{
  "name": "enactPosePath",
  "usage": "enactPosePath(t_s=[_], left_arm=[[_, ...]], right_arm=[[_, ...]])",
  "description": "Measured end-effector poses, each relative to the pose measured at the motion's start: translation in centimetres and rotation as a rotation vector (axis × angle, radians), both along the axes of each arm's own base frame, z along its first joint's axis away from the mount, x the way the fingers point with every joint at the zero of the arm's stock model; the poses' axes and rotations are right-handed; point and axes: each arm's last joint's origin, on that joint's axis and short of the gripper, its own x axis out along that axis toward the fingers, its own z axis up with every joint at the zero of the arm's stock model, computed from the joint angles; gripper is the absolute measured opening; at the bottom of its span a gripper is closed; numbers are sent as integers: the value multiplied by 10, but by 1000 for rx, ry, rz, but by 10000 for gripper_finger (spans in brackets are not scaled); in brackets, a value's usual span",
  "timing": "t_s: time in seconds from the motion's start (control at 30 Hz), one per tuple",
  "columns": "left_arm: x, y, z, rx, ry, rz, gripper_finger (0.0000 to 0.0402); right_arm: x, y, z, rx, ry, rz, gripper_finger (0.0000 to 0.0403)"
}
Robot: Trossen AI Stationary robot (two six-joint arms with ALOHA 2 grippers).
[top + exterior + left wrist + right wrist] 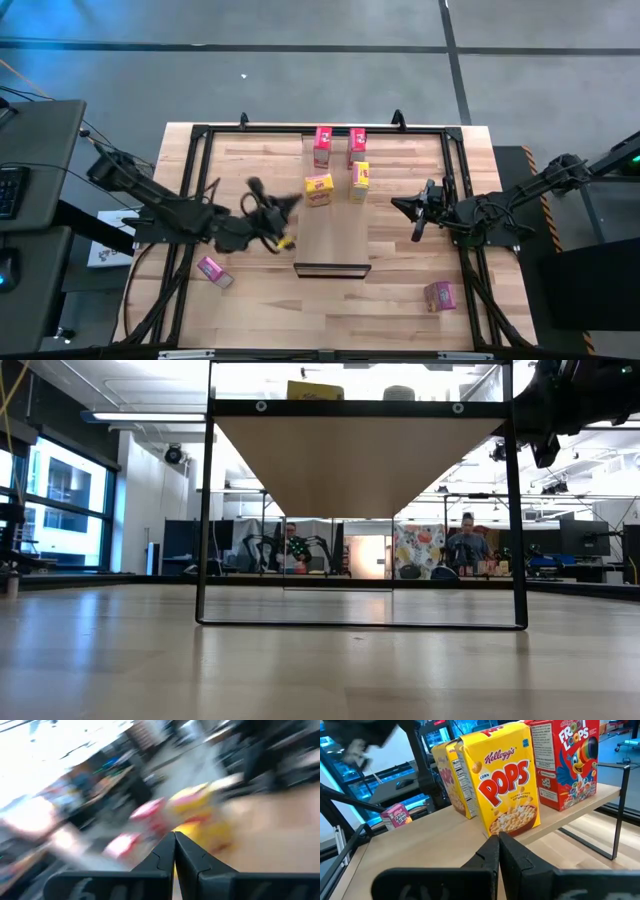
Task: Stack cereal on shelf
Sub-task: Put the yellow cereal box on the shelf aligned with the other yellow cereal box
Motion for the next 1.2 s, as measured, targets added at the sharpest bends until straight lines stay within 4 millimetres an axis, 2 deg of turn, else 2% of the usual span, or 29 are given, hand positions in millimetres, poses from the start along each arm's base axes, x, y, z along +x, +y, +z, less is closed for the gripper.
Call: enactPosePath(t_s=[0.1, 0.23, 0.4, 0.47, 0.57, 1.0, 1.2], left_arm=[[-14, 19, -7, -4, -18, 105, 0], [-22, 53, -27, -74, -16, 118, 0], [-20, 94, -39, -223, -19, -9, 0], [-18, 105, -46, -266, 1, -44, 0], [-14, 117, -55, -275, 44, -8, 0], [10, 122, -89, -342, 158, -58, 0], [13, 118, -99, -394, 194, -59, 0]], right_arm=[[0, 0, 0, 14, -1, -2, 0], [0, 0, 0, 16, -5, -2, 0], [0, 0, 0, 16, -5, -7, 0], [0, 0, 0, 15, -6, -16, 0], [0, -1, 0, 12, -2, -24, 0], [0, -1, -1, 10, 4, -24, 0], [0, -1, -1, 10, 4, -24, 0]])
